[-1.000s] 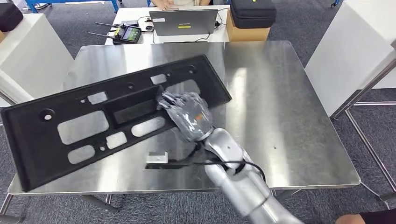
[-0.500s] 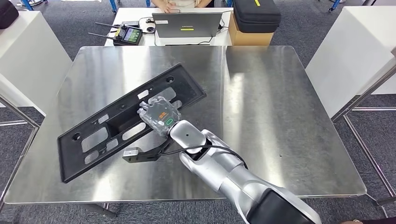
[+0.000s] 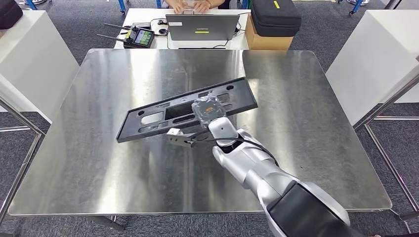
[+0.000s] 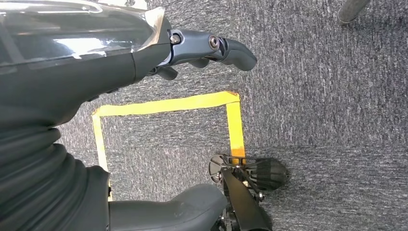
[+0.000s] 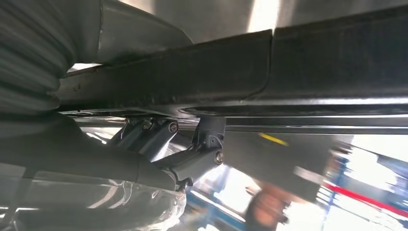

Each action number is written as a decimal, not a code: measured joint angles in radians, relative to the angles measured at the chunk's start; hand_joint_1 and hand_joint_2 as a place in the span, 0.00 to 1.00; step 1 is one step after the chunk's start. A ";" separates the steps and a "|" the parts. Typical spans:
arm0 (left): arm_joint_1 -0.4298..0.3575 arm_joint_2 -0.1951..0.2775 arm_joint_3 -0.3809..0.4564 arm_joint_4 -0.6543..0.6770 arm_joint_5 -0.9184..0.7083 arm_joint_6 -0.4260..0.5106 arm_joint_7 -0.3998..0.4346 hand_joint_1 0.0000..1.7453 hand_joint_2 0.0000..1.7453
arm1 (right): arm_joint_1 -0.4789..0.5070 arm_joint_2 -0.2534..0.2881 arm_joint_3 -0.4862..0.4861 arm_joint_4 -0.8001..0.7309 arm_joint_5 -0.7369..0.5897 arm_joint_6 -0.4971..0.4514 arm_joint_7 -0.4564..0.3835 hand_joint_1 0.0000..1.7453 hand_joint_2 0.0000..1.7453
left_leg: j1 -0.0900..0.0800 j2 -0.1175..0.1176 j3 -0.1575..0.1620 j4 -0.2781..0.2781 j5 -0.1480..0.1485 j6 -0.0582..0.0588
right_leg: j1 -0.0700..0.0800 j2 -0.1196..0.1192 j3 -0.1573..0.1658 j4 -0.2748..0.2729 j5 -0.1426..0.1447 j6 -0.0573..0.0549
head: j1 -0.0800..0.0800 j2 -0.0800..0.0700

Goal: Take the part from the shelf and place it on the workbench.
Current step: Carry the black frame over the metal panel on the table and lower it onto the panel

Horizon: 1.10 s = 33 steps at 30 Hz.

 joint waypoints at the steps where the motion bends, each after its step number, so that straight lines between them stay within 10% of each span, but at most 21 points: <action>1: 0.001 0.000 0.000 0.000 0.000 0.000 -0.001 0.00 1.00 | -0.002 -0.010 -0.014 0.010 -0.008 0.004 0.007 0.25 0.25 | 0.000 0.000 0.000 0.000 0.000 0.000 | 0.000 0.000 0.002 0.000 0.001 0.001 | 0.000 0.000; 2: 0.002 0.000 0.000 0.000 -0.001 0.000 -0.002 0.00 1.00 | -0.003 -0.020 -0.028 0.019 -0.014 0.008 0.012 0.00 0.00 | 0.000 0.001 0.000 0.000 0.001 0.000 | 0.000 0.000 0.005 0.000 0.002 0.003 | 0.000 0.000; 6: 0.002 0.000 0.000 0.000 -0.012 0.002 -0.002 0.00 1.00 | -0.002 -0.047 -0.070 0.045 -0.020 0.010 0.016 0.00 0.00 | 0.001 0.002 0.001 0.000 0.001 0.001 | 0.000 0.001 0.008 0.000 0.004 0.005 | 0.000 0.000; 10: 0.001 0.000 0.001 0.000 -0.013 0.003 -0.002 0.00 0.00 | -0.001 -0.052 -0.107 0.055 -0.033 0.010 -0.013 0.00 0.00 | 0.002 0.002 0.003 -0.003 0.001 0.001 | 0.000 0.001 0.008 0.000 0.004 0.005 | 0.000 0.000; 33: -0.001 -0.001 0.020 0.000 -0.018 0.024 0.031 0.00 0.00 | -0.004 -0.031 -0.212 0.048 -0.050 -0.152 -0.131 0.00 0.00 | 0.004 0.003 0.008 -0.008 0.002 -0.001 | 0.000 0.001 0.010 0.001 0.003 0.004 | 0.000 0.000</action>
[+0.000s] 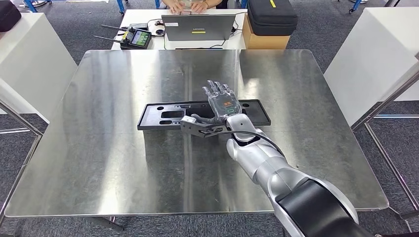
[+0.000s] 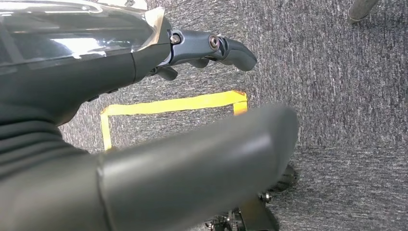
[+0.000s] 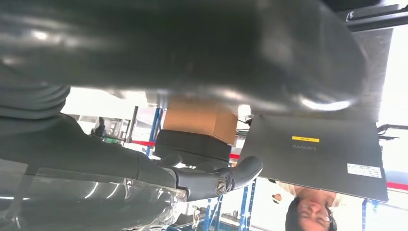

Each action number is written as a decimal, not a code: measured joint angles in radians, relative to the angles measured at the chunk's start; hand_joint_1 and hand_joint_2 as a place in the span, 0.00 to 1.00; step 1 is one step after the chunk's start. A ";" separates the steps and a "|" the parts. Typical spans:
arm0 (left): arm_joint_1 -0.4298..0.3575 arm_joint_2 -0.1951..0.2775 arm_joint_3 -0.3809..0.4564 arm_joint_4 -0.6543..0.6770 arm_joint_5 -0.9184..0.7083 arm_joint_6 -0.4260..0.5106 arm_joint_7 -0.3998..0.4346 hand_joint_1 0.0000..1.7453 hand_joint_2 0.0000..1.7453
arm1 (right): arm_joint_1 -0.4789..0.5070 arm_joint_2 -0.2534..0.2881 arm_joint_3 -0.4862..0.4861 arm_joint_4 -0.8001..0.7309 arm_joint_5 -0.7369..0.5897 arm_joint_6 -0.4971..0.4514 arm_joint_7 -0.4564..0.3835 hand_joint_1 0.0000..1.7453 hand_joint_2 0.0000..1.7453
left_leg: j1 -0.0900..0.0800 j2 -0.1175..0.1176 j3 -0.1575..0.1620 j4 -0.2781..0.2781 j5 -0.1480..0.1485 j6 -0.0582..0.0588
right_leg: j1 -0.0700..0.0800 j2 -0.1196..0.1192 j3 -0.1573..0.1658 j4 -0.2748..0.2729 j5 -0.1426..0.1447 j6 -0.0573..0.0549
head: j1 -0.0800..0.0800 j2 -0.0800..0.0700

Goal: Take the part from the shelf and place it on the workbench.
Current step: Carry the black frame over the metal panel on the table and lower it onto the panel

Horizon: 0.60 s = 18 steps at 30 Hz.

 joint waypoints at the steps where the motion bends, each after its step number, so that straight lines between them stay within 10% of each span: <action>1: 0.000 0.000 0.001 0.000 0.000 0.000 0.000 0.00 0.00 | 0.000 0.000 -0.001 -0.001 0.000 0.000 0.000 0.00 0.00 | 0.000 0.000 0.000 0.000 0.000 0.000 | 0.000 0.000 0.000 0.000 0.000 0.000 | 0.000 0.000; 6: 0.000 0.000 0.006 0.000 0.000 0.001 0.000 0.00 0.00 | 0.001 0.003 -0.007 -0.004 -0.024 -0.019 -0.036 0.00 0.00 | 0.000 0.000 0.000 0.000 0.000 0.000 | 0.000 0.000 0.000 0.000 0.000 0.000 | 0.000 0.000; 10: 0.002 0.000 0.013 0.000 0.002 0.006 -0.010 0.00 0.00 | 0.025 0.027 -0.081 -0.074 -0.245 -0.056 -0.300 0.00 0.00 | 0.000 0.001 0.000 0.000 0.000 0.000 | 0.000 0.001 0.000 0.000 0.000 0.000 | 0.000 0.000; 13: 0.008 0.001 0.030 0.000 0.007 0.008 -0.031 0.00 0.00 | 0.130 0.049 -0.163 -0.292 -0.615 0.151 -0.517 0.00 0.00 | 0.002 0.000 0.001 0.000 -0.001 -0.001 | 0.000 -0.001 0.001 0.000 -0.002 -0.002 | 0.000 0.000; 18: 0.037 0.002 0.059 0.000 0.017 0.011 -0.083 0.00 0.00 | 0.446 0.004 -0.194 -0.851 -1.170 0.465 -0.631 0.00 0.00 | 0.003 -0.006 0.004 0.000 -0.007 -0.005 | -0.001 -0.006 -0.004 -0.002 -0.010 -0.003 | 0.000 0.000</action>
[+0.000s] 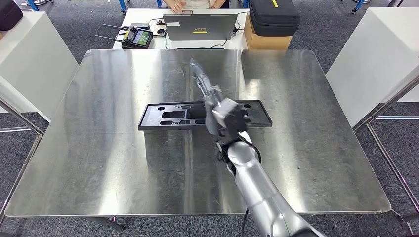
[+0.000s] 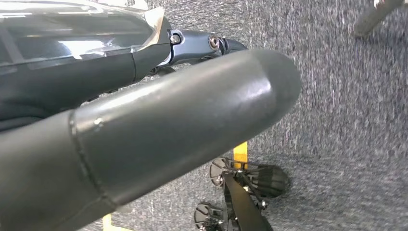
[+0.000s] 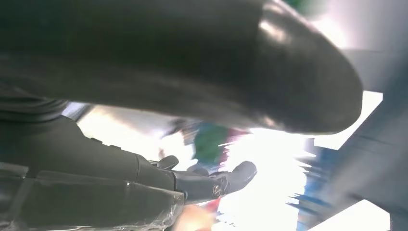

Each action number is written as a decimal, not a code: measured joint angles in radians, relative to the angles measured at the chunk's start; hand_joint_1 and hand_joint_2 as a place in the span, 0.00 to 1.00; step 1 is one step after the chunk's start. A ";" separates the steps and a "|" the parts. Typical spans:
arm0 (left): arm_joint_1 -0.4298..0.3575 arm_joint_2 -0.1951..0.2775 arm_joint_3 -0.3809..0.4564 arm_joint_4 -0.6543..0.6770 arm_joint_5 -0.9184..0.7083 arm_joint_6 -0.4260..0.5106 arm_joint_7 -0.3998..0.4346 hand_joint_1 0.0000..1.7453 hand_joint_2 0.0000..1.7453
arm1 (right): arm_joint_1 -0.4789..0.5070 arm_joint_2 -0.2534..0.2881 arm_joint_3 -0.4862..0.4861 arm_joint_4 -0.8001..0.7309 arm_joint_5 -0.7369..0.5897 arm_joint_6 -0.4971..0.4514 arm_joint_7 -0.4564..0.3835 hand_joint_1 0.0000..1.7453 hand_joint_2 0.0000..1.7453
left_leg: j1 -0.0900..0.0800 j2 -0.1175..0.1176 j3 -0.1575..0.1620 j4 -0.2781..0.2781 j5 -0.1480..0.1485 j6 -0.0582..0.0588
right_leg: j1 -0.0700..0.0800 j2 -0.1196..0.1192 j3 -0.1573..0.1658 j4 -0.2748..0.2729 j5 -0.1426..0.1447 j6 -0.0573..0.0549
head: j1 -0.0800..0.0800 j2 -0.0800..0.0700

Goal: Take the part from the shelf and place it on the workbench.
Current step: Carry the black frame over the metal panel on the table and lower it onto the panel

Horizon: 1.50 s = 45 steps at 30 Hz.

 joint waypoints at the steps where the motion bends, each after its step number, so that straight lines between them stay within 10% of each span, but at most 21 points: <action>1: 0.005 0.001 0.004 0.000 -0.001 0.000 -0.011 0.00 0.00 | 0.067 -0.022 -0.002 -0.102 -0.064 0.038 -0.027 0.00 0.00 | 0.000 -0.001 0.001 0.000 -0.002 0.000 | 0.000 -0.001 0.001 0.000 -0.001 0.000 | 0.000 0.000; 8: 0.015 0.014 0.020 0.000 -0.018 0.000 -0.032 0.00 0.00 | 0.421 -0.108 -0.111 -0.555 -0.290 0.253 -0.133 0.00 0.00 | -0.004 0.002 0.004 0.000 -0.006 0.000 | -0.002 0.003 0.007 -0.001 -0.003 0.001 | 0.000 0.000; 15: 0.007 0.009 0.028 0.000 -0.027 0.058 -0.017 0.00 0.00 | 0.589 -0.036 -0.344 -0.804 -0.381 0.504 -0.136 0.00 0.00 | -0.003 0.002 0.007 0.000 -0.009 0.000 | -0.002 0.002 0.006 -0.001 -0.006 0.001 | 0.000 0.000; 20: -0.001 0.004 0.038 0.000 -0.032 0.060 -0.013 0.00 0.00 | 0.620 0.006 -0.433 -0.888 -0.390 0.521 -0.136 0.00 0.00 | -0.003 0.004 0.007 -0.001 -0.009 0.000 | -0.002 0.003 0.006 -0.001 -0.006 0.001 | 0.000 0.000; 25: -0.007 0.000 0.041 0.000 -0.043 0.058 -0.008 0.00 0.00 | 0.620 0.018 -0.468 -0.904 -0.411 0.477 -0.133 0.00 0.00 | -0.002 0.006 0.030 -0.031 0.002 0.029 | -0.005 0.003 0.023 -0.005 -0.008 0.017 | 0.002 0.000; 28: -0.014 -0.004 0.042 0.000 -0.052 0.058 -0.005 0.00 0.00 | 0.620 0.015 -0.479 -0.906 -0.429 0.435 -0.123 0.00 0.00 | 0.005 0.011 0.051 -0.060 0.014 0.035 | -0.012 0.002 -0.045 0.134 -0.074 0.014 | 0.005 0.000; 31: -0.020 -0.004 0.042 0.000 -0.054 0.059 -0.003 0.00 0.00 | 0.621 0.009 -0.488 -0.903 -0.455 0.406 -0.106 0.00 0.00 | 0.011 0.014 0.049 -0.059 0.015 0.029 | -0.029 0.001 -0.110 0.249 -0.099 0.035 | 0.005 0.000; 35: -0.024 -0.005 0.043 -0.001 -0.054 0.064 -0.002 0.00 0.00 | 0.619 0.004 -0.503 -0.893 -0.475 0.393 -0.092 0.00 0.00 | 0.025 0.010 0.045 -0.043 0.009 -0.004 | -0.051 0.004 -0.006 0.023 0.010 0.083 | 0.010 0.000; 40: -0.027 -0.007 0.047 -0.001 -0.054 0.068 -0.001 0.00 0.00 | 0.617 0.000 -0.512 -0.882 -0.478 0.393 -0.087 0.00 0.00 | 0.030 0.009 0.032 -0.032 0.006 -0.035 | -0.047 0.011 -0.003 0.000 0.033 0.038 | 0.010 0.000; 45: -0.028 -0.007 0.049 -0.001 -0.054 0.070 -0.002 0.00 0.00 | 0.615 0.000 -0.519 -0.872 -0.485 0.386 -0.077 0.00 0.00 | 0.026 0.011 -0.068 0.242 -0.163 -0.032 | -0.032 0.004 -0.026 0.000 0.051 0.003 | 0.007 0.000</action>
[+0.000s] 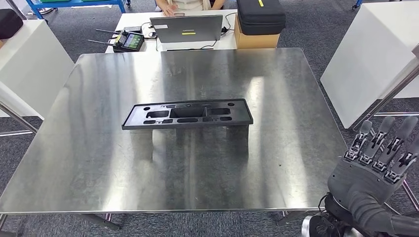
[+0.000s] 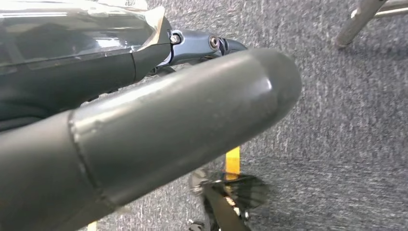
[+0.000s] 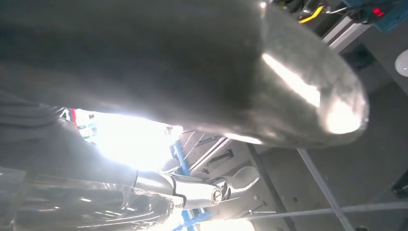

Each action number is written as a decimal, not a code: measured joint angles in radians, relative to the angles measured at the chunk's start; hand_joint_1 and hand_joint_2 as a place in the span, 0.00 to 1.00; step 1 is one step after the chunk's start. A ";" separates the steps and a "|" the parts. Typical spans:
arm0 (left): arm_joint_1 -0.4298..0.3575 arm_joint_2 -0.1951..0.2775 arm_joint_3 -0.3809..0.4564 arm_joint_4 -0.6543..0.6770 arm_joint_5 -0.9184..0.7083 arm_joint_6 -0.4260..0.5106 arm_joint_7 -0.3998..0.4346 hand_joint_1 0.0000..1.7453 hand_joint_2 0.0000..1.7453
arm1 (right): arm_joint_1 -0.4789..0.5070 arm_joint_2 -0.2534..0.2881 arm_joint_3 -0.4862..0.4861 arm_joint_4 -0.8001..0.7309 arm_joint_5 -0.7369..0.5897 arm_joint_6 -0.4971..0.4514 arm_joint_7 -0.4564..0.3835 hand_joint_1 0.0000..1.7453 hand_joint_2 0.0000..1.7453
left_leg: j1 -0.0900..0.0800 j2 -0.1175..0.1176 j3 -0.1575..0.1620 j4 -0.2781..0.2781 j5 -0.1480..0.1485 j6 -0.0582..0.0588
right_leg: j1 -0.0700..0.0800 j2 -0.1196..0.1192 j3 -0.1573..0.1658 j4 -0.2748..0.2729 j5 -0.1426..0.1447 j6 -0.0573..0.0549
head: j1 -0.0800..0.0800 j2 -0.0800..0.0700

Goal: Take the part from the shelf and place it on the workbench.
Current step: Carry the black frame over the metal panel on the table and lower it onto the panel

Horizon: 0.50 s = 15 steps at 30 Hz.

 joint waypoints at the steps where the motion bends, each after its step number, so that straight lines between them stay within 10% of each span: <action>1: 0.000 0.000 0.000 0.000 0.000 0.002 0.000 0.00 0.00 | -0.001 0.000 -0.002 0.006 -0.007 -0.005 0.007 0.00 0.00 | -0.002 0.000 0.001 0.018 -0.004 0.004 | 0.005 -0.001 -0.005 0.000 0.003 -0.004 | 0.000 0.000; 6: -0.002 0.000 0.002 0.000 0.003 0.017 -0.005 0.00 0.00 | -0.007 -0.004 -0.022 0.050 -0.050 -0.016 0.020 0.00 0.00 | -0.021 -0.001 0.175 -0.245 0.085 0.040 | 0.018 -0.001 -0.013 0.002 0.014 0.000 | 0.001 0.000; 10: 0.003 0.002 0.009 0.000 0.009 -0.008 -0.019 0.00 0.00 | -0.008 -0.008 -0.032 0.069 -0.054 -0.015 0.020 0.00 0.00 | -0.030 0.001 0.177 -0.273 0.106 0.052 | 0.019 -0.003 -0.026 0.008 0.018 0.023 | 0.001 0.000; 15: 0.010 0.011 0.021 0.000 0.015 -0.045 -0.039 0.00 0.00 | -0.003 -0.008 -0.038 0.079 -0.048 -0.014 0.021 0.00 0.00 | -0.031 0.010 0.135 -0.282 0.146 0.069 | 0.014 -0.004 -0.115 0.257 -0.135 0.015 | 0.010 0.000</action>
